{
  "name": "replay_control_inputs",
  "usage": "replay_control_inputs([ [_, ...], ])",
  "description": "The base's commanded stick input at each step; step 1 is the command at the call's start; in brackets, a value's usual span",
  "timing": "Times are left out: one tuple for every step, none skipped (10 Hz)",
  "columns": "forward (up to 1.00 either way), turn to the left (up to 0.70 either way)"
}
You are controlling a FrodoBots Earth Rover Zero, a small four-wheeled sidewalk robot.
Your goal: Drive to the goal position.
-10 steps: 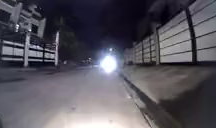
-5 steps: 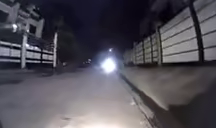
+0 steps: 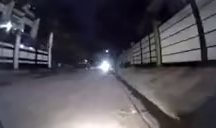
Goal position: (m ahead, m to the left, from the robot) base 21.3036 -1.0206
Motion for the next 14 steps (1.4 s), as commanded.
replay_control_inputs([
  [0.5, 0.0],
  [0.5, 0.0],
  [0.5, 0.0],
  [0.5, 0.0],
  [0.5, 0.0],
  [0.5, 0.0],
  [0.5, 0.0],
  [0.5, 0.0],
  [0.5, 0.0],
  [0.5, 0.0],
  [0.5, 0.0],
  [0.5, 0.0],
  [0.5, 0.0],
  [0.5, 0.0],
])
